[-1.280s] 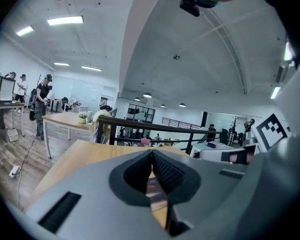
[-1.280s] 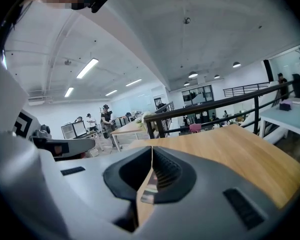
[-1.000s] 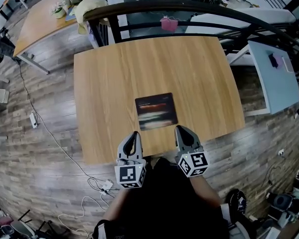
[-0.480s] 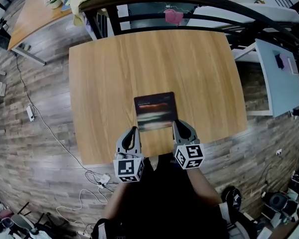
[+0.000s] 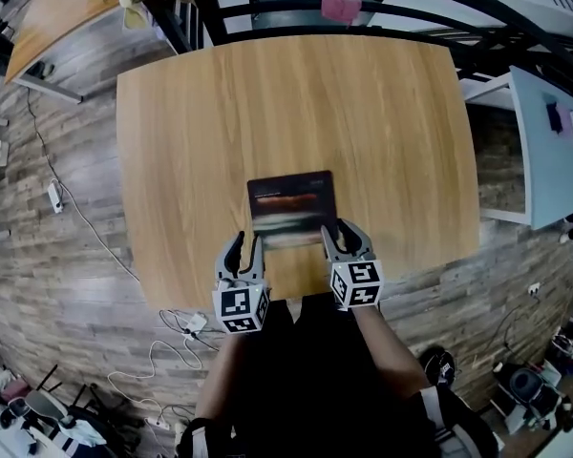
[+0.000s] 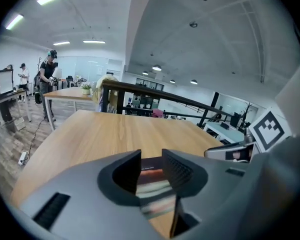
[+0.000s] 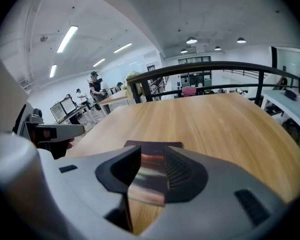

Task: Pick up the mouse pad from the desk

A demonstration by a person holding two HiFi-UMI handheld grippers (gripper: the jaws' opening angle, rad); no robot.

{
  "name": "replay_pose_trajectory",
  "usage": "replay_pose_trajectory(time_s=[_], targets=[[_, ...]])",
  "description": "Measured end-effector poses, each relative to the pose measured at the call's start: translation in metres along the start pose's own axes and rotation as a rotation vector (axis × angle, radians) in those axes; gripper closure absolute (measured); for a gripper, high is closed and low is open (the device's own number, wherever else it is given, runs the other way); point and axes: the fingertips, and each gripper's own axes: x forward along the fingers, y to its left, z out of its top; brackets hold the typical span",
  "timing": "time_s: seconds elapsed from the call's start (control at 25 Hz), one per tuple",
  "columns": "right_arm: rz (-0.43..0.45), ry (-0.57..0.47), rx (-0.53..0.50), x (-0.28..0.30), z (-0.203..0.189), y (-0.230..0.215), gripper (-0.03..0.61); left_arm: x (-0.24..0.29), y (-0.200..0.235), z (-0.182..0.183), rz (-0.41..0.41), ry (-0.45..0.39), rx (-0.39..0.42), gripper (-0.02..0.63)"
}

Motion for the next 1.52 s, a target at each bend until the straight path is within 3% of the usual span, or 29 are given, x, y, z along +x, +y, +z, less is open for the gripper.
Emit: replay_pose_trajectory(time_s=[0.32, 0.88, 1.52], targets=[[-0.006, 0.169, 0.014, 0.035, -0.054, -0.022, 0.376, 0.038, 0.002, -0.060, 0.007, 0.178, -0.023, 0.390], [-0.048, 0.353, 0.013, 0.065, -0.114, -0.042, 0.347, 0.075, 0.018, -0.146, 0.060, 0.408, -0.066, 0.368], [-0.068, 0.400, -0.020, 0.065, -0.127, -0.041, 0.345, 0.077, 0.008, -0.161, 0.065, 0.449, -0.082, 0.357]])
